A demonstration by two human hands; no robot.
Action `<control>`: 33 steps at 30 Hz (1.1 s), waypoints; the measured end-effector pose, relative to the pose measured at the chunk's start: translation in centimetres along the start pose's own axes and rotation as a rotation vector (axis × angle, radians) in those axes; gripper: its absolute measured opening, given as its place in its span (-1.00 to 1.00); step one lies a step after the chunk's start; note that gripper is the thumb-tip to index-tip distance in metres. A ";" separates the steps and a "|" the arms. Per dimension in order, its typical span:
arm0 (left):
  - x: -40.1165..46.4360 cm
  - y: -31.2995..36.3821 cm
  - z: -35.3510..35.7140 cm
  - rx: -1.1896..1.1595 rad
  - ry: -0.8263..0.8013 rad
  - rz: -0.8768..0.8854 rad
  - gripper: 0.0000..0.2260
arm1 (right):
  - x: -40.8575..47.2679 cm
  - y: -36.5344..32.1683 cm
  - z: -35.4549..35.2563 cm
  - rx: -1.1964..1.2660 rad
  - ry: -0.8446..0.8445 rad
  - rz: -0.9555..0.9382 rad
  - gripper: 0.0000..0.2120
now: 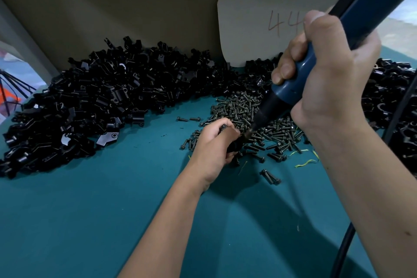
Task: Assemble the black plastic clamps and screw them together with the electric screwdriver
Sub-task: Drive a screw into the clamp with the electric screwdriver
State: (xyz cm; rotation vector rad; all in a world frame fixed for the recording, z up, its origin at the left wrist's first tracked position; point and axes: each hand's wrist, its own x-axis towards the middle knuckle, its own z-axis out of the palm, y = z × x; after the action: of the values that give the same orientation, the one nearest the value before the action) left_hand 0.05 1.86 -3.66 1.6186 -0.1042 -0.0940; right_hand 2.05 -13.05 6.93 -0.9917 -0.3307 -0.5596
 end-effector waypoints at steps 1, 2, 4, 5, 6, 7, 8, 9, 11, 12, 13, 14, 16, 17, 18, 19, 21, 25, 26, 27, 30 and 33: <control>0.0 0.0 0.0 0.000 0.001 -0.005 -0.83 | 0.0 -0.1 0.0 0.004 -0.004 0.003 -0.83; 0.1 0.1 -0.1 -0.001 -0.010 -0.010 -0.84 | 0.0 -0.1 0.0 0.009 -0.014 0.008 -0.83; 0.1 0.1 -0.2 -0.002 -0.039 -0.013 -0.83 | -0.1 -0.2 0.2 0.014 -0.044 0.005 -0.85; 0.0 0.1 -0.1 -0.003 -0.032 -0.012 -0.83 | -0.1 -0.2 0.4 0.007 -0.056 -0.008 -0.85; 0.0 0.1 -0.1 -0.006 -0.013 -0.012 -0.83 | -0.1 -0.2 0.5 -0.005 -0.068 -0.025 -0.86; -0.1 0.0 0.0 -0.009 0.007 -0.011 -0.83 | -0.1 -0.2 0.7 -0.015 -0.080 -0.037 -0.87; -0.1 -0.1 0.1 -0.010 0.020 -0.008 -0.83 | -0.1 -0.2 0.7 -0.020 -0.089 -0.042 -0.87; -0.1 -0.2 0.2 -0.004 0.029 -0.005 -0.84 | -0.1 -0.1 0.7 -0.016 -0.089 -0.038 -0.87; -0.1 -0.3 0.3 0.021 0.048 -0.007 -0.86 | -0.1 -0.1 0.4 0.003 -0.068 -0.014 -0.87; 0.0 -0.3 0.3 0.034 0.060 -0.008 -0.87 | -0.1 0.0 0.2 0.013 -0.055 0.001 -0.86; 0.1 -0.4 0.3 0.044 0.070 -0.008 -0.87 | 0.0 0.0 0.1 0.022 -0.043 0.013 -0.85; 0.2 -0.5 0.4 0.052 0.078 -0.009 -0.88 | 0.0 0.1 0.0 0.027 -0.033 0.021 -0.85; 0.3 -0.6 0.4 0.069 0.090 -0.012 -0.89 | 0.1 0.1 -0.1 0.038 -0.022 0.034 -0.84; 0.3 -0.7 0.4 0.075 0.095 -0.014 -0.89 | 0.1 0.1 -0.2 0.045 -0.023 0.039 -0.84; 0.3 -0.8 0.3 0.078 0.099 -0.016 -0.89 | 0.1 0.2 -0.2 0.052 -0.027 0.043 -0.85; 0.3 -0.9 0.3 0.083 0.102 -0.016 -0.89 | 0.1 0.2 -0.3 0.056 -0.029 0.044 -0.85; 0.3 -1.0 0.3 0.089 0.109 -0.012 -0.88 | 0.2 0.2 -0.3 0.060 -0.031 0.042 -0.84; 0.3 -1.0 0.4 0.090 0.117 0.006 -0.87 | 0.3 0.4 -0.5 0.071 -0.018 0.048 -0.83; 0.4 -1.1 0.4 0.093 0.131 0.009 -0.86 | 0.4 0.5 -0.6 0.078 -0.007 0.053 -0.83; 0.4 -1.1 0.5 0.108 0.152 0.012 -0.85 | 0.4 0.6 -0.8 0.089 0.008 0.059 -0.83; 0.3 -1.2 0.8 0.198 0.228 0.054 -0.80 | 0.6 1.1 -1.5 0.114 0.088 0.090 -0.85; 0.0 -1.2 0.8 0.409 0.357 0.175 -0.80 | 0.5 2.0 -2.1 0.147 0.220 0.158 -0.85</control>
State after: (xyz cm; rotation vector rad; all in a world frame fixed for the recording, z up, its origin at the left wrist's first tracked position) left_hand -0.07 1.10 -4.90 1.9997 0.0133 0.3720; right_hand 3.69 -14.16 4.68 -0.7982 -0.0943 -0.4884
